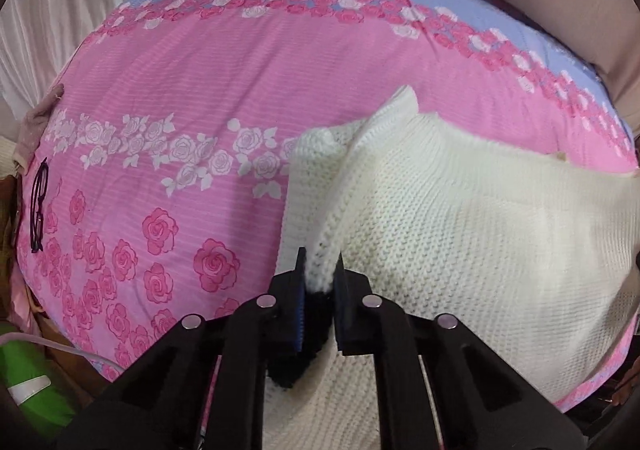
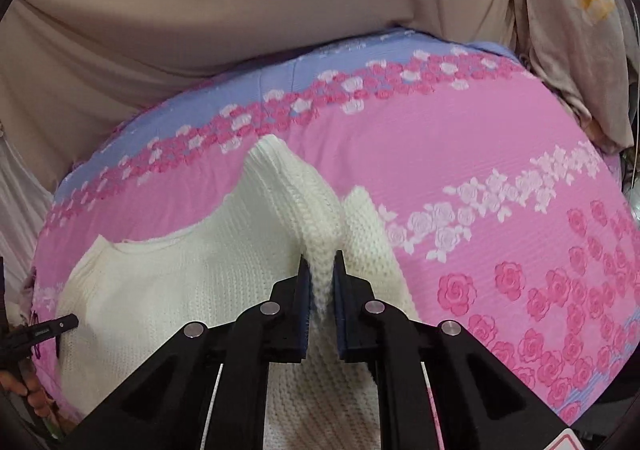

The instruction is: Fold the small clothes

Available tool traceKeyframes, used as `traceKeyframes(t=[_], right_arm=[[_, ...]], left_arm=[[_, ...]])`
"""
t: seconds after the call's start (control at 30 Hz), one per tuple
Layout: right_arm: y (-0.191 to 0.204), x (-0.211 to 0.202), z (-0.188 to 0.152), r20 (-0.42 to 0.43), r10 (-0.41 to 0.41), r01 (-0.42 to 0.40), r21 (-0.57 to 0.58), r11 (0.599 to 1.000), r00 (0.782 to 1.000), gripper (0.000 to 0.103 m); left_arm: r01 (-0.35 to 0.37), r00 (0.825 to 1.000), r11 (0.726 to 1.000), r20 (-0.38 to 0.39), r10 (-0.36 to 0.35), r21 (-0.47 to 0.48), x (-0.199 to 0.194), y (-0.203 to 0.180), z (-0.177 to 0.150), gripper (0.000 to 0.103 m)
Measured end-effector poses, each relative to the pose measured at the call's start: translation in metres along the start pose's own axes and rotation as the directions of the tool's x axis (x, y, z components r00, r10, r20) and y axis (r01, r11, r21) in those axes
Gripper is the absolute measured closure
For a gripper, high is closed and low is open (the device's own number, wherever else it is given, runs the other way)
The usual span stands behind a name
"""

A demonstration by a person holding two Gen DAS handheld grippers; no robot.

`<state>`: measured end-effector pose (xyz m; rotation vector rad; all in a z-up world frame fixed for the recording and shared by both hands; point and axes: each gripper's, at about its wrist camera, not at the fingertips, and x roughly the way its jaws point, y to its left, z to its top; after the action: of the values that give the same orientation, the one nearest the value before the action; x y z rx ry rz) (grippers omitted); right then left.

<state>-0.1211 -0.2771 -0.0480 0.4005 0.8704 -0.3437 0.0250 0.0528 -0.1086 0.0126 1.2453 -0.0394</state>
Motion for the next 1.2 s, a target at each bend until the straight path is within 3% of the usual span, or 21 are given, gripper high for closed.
traceKeyframes(t=[0.1, 0.17, 0.23, 0.33, 0.43, 0.63, 0.7, 0.73, 0.8, 0.9, 1.0, 1.07, 1.17, 1.2], right_arm=[[-0.012, 0.037, -0.001, -0.092, -0.068, 0.067, -0.012, 0.998, 0.993, 0.094], [-0.034, 0.067, -0.010, -0.195, -0.065, 0.079, 0.063, 0.995, 0.979, 0.095], [-0.039, 0.058, -0.007, -0.164, -0.036, 0.055, 0.115, 0.992, 0.986, 0.094], [-0.030, 0.059, -0.009, -0.171, -0.065, 0.072, 0.032, 0.997, 0.983, 0.092], [-0.026, 0.044, -0.009, -0.152, -0.057, 0.064, 0.040, 0.997, 0.987, 0.086], [0.017, -0.016, -0.027, -0.062, -0.040, 0.035, -0.074, 0.997, 0.997, 0.085], [0.031, -0.019, -0.038, -0.104, 0.031, -0.040, -0.086, 0.996, 0.994, 0.088], [0.041, -0.017, -0.046, -0.141, 0.081, -0.094, -0.087, 0.992, 0.987, 0.099], [0.065, -0.011, -0.061, -0.198, 0.131, -0.157, -0.125, 0.980, 0.971, 0.103], [0.097, 0.010, -0.082, -0.258, 0.101, -0.164, -0.236, 0.958, 0.961, 0.103], [0.100, 0.042, -0.098, -0.322, 0.052, -0.139, -0.251, 0.958, 0.945, 0.103], [0.108, 0.034, -0.091, -0.316, 0.054, -0.139, -0.255, 0.957, 0.947, 0.103], [0.129, 0.007, -0.080, -0.277, 0.137, -0.216, -0.281, 0.935, 0.951, 0.103], [0.139, 0.005, -0.080, -0.278, 0.143, -0.228, -0.304, 0.925, 0.950, 0.103]], left_arm=[[-0.016, 1.000, 1.000, -0.014, 0.016, 0.003, 0.012, 0.001, 0.000, 0.093], [-0.025, 1.000, 0.999, -0.011, 0.026, 0.025, 0.009, -0.001, 0.001, 0.093], [-0.032, 0.999, 0.999, -0.014, 0.032, 0.039, 0.011, -0.004, 0.002, 0.093], [-0.042, 0.999, 0.998, -0.016, 0.043, 0.047, 0.011, -0.008, 0.002, 0.093], [-0.048, 0.999, 0.997, -0.019, 0.050, 0.061, 0.011, -0.010, 0.003, 0.093], [-0.045, 0.998, 0.996, -0.030, 0.048, 0.074, 0.012, -0.011, 0.004, 0.092], [-0.038, 0.999, 0.997, -0.033, 0.040, 0.072, 0.013, -0.009, 0.004, 0.092], [-0.033, 0.999, 0.997, -0.035, 0.036, 0.071, 0.013, -0.008, 0.005, 0.092], [-0.028, 0.999, 0.997, -0.036, 0.030, 0.070, 0.013, -0.007, 0.004, 0.092], [-0.019, 0.999, 0.997, -0.041, 0.022, 0.068, 0.012, -0.006, 0.004, 0.090], [0.028, 0.999, 0.999, -0.047, -0.026, 0.045, 0.003, 0.002, 0.003, 0.089], [0.079, 0.996, 0.997, -0.038, -0.079, 0.004, -0.010, 0.016, -0.001, 0.089], [0.098, 0.994, 0.994, -0.040, -0.100, -0.053, -0.013, 0.037, -0.010, 0.075], [0.101, 0.993, 0.993, -0.048, -0.104, -0.061, -0.010, 0.041, -0.012, 0.064]])
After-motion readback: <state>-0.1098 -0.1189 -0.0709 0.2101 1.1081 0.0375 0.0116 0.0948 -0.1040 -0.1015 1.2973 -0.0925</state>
